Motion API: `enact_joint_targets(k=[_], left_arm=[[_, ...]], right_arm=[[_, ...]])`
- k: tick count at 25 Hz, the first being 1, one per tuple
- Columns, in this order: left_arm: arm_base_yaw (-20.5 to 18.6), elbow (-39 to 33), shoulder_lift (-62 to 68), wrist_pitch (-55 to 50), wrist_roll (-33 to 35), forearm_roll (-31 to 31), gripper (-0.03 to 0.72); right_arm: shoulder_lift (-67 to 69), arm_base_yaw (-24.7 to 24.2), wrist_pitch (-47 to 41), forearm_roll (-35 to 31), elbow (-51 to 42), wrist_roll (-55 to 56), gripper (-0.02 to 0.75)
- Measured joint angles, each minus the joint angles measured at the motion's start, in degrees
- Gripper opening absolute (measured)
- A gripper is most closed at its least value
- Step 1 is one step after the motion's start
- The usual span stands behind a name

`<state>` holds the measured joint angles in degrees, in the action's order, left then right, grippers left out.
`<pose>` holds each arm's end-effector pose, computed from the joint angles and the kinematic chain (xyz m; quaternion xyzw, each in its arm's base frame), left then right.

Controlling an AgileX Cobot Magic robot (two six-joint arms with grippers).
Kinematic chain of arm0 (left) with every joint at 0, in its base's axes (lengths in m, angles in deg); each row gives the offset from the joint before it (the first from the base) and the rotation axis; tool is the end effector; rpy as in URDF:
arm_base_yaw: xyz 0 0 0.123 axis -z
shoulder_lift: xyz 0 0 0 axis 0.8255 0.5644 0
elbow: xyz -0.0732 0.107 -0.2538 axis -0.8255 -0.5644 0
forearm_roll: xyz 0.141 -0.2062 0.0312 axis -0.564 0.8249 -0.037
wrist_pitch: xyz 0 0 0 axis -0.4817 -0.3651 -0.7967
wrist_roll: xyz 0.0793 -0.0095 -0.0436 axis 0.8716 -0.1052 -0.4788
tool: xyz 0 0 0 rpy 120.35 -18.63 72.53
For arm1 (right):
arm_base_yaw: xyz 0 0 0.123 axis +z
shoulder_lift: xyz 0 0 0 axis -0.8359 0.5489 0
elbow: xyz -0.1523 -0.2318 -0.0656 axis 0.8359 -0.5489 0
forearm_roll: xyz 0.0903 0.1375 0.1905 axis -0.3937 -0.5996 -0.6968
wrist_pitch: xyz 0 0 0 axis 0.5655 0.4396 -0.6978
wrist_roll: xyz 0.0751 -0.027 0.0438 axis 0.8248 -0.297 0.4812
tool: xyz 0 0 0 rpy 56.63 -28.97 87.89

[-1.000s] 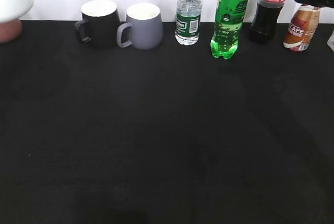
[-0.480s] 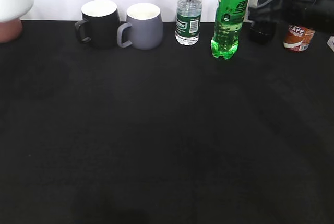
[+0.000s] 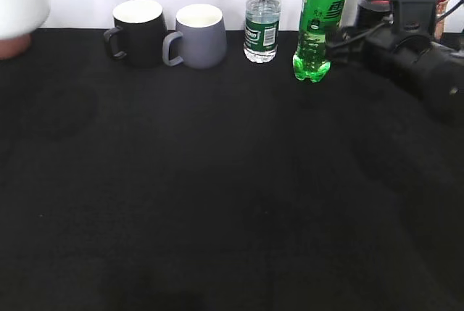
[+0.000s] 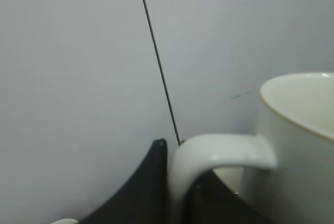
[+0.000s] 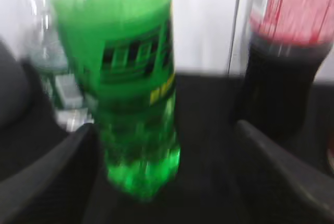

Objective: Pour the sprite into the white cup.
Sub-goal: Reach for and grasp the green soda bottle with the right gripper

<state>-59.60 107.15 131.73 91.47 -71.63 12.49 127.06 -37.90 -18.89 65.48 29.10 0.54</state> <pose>0.2227 -0.0189 0.3221 0.1728 0.6487 -0.0437 0.7399 0.3531 0.1078 0.1757 -0.0517 0.7750 0.0806 0.6246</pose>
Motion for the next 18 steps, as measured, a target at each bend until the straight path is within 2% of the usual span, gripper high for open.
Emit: enact_joint_targets(k=[3, 5, 7, 9, 14, 18], left_arm=[[0.00, 0.00, 0.00, 0.05, 0.00, -0.26, 0.040], [0.00, 0.00, 0.00, 0.05, 0.00, -0.26, 0.040], [0.00, 0.00, 0.00, 0.05, 0.00, -0.28, 0.040], [0.00, 0.00, 0.00, 0.05, 0.00, -0.33, 0.040], [0.00, 0.00, 0.00, 0.11, 0.00, -2.04, 0.040], [0.00, 0.00, 0.00, 0.11, 0.00, -2.17, 0.040]], right_arm=[[0.17, 0.00, 1.70, -0.04, 0.00, 1.78, 0.550], [0.30, 0.00, 1.70, 5.56, -0.05, 1.77, 0.545], [2.12, 0.00, 2.89, 7.61, -0.05, 1.77, 0.561], [6.00, 0.00, 5.10, 7.67, -0.05, 2.18, 0.588], [12.39, 0.00, 18.57, 7.66, -0.05, 3.16, 0.590], [15.85, 0.00, 19.58, 7.80, 3.72, 5.78, 0.590]])
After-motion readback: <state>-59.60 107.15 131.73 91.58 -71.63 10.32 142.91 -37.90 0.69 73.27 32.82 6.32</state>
